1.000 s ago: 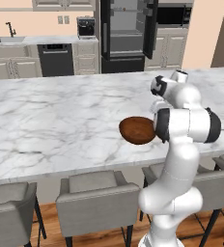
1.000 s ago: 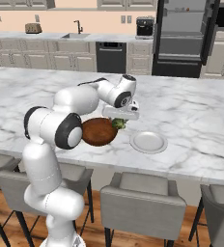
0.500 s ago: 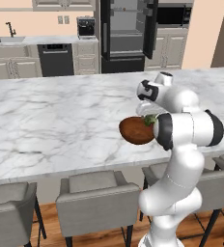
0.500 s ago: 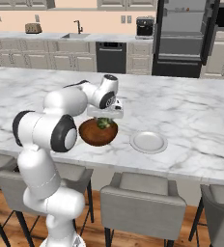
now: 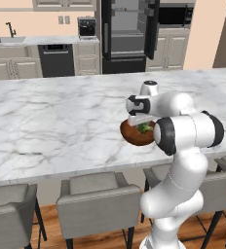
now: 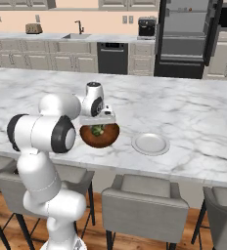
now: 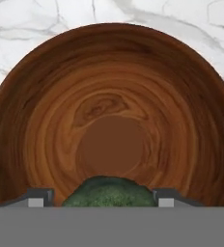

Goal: Pick the chicken drumstick and broccoli from their plates and place them in the bowl. Then put the bowl in the fridge.

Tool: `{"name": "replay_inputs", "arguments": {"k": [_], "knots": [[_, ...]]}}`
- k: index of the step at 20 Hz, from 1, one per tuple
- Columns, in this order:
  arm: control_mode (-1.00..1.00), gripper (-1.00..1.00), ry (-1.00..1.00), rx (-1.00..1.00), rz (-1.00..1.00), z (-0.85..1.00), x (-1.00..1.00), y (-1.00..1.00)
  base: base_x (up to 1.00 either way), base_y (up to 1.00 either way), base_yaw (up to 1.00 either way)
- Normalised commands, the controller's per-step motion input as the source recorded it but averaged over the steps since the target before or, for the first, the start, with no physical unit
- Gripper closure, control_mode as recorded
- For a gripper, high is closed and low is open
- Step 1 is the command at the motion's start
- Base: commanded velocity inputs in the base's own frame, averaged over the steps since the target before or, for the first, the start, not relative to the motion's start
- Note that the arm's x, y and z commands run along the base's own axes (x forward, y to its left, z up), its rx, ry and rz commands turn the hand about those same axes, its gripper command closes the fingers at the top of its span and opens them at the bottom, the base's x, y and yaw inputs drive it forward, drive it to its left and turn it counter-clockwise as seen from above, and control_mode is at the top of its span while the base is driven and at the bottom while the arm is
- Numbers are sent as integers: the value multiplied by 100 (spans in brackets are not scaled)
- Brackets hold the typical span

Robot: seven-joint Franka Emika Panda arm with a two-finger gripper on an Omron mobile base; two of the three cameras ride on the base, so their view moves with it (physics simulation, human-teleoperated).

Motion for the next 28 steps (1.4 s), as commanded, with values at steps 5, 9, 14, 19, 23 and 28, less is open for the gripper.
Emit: {"name": "replay_inputs", "arguments": {"k": [5,9,14,19,23,28], "knots": [[-100,100,0,0,0,-28,4,0,0,0,0],[-100,100,0,0,0,-24,7,0,0,0,0],[-100,100,0,0,0,-16,7,0,0,0,0],[-100,-100,0,1,0,-1,0,0,0,0,0],[-100,-100,0,2,0,13,-1,0,0,0,0],[-100,-100,-1,7,0,36,-3,0,0,0,0]]}}
